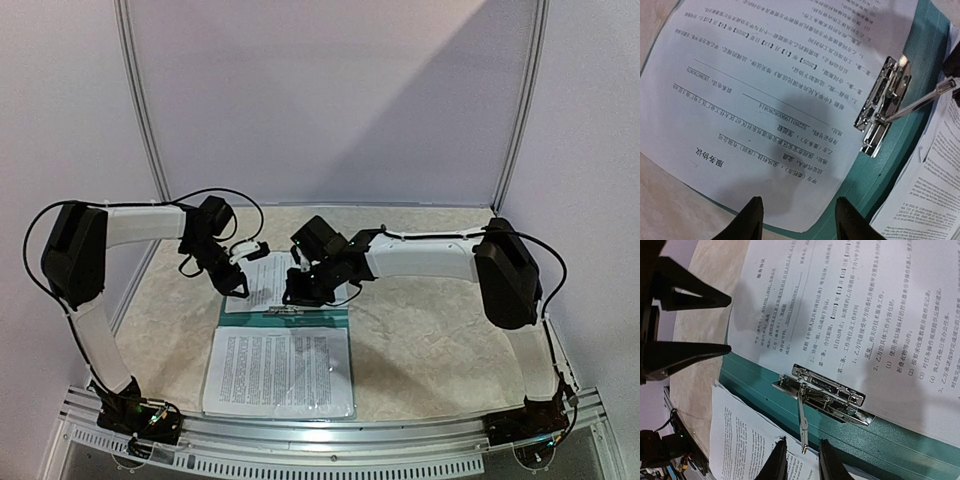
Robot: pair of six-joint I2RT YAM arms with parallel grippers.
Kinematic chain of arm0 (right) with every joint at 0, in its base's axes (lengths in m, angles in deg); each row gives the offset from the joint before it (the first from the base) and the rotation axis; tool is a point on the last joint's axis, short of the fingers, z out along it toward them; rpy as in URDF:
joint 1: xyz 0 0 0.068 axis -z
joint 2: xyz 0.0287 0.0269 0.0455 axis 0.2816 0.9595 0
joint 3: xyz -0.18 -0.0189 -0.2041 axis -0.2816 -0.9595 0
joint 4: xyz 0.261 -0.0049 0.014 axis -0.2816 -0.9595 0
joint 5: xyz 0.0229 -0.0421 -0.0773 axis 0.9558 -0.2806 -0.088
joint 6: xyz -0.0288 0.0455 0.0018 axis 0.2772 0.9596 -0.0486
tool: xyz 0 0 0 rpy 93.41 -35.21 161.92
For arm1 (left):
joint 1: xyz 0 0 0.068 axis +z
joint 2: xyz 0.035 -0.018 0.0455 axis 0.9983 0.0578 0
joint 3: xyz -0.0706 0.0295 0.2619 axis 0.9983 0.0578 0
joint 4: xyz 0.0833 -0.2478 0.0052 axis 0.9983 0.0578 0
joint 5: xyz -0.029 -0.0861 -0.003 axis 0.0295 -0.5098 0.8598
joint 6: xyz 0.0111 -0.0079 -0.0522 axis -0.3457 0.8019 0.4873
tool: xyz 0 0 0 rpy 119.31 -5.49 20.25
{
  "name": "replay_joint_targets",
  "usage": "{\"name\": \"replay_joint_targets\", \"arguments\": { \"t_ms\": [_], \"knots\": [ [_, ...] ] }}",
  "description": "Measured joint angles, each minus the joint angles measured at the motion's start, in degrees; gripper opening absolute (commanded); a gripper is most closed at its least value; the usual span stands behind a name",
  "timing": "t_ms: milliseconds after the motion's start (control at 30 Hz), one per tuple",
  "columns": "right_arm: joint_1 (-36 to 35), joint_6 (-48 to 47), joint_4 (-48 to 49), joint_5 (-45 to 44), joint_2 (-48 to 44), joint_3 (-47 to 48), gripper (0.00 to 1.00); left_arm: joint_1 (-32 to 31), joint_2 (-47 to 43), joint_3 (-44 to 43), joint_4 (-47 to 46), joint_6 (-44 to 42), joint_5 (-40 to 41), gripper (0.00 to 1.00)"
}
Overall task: Put the files into the folder
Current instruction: Clamp the file in the folder with some files.
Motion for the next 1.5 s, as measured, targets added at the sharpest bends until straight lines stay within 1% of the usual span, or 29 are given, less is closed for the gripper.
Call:
{"name": "replay_joint_targets", "arguments": {
  "t_ms": [167, 433, 633, 800, 967, 1100, 1267, 1500],
  "knots": [
    [0.02, 0.31, -0.11, 0.17, 0.70, 0.00, 0.11, -0.59, 0.00, 0.20, -0.28, 0.61, 0.28, 0.50],
    [0.35, 1.25, 0.37, -0.48, 0.70, -0.90, 0.08, -1.92, -0.02, 0.87, -0.57, 0.04, 0.70, 0.51],
    [1.18, 2.51, 3.30, -0.13, 0.70, -4.90, 0.07, -4.39, -1.95, 4.15, -1.09, -6.01, -2.03, 0.53],
    [1.84, 3.72, 7.96, 0.90, 0.46, -7.43, 0.06, -6.69, -3.93, 6.95, -3.63, -11.80, -1.70, 0.53],
    [2.16, 4.31, 10.14, 1.49, 0.39, -8.33, 0.06, -7.89, -3.85, 8.70, -9.07, -15.91, 2.19, 0.54],
    [2.23, 4.46, 11.04, 1.42, 0.35, -8.96, 0.06, -8.63, -2.67, 10.10, -13.57, -17.31, 6.25, 0.55],
    [2.25, 5.18, 13.05, 0.94, 0.17, -10.36, 0.07, -9.44, -1.25, 11.43, -16.31, -18.82, 9.49, 0.52],
    [2.23, 6.23, 15.32, -0.68, 0.13, -11.37, 0.07, -12.33, -0.55, 11.21, -18.51, -22.10, 13.38, 0.48]
  ]
}}
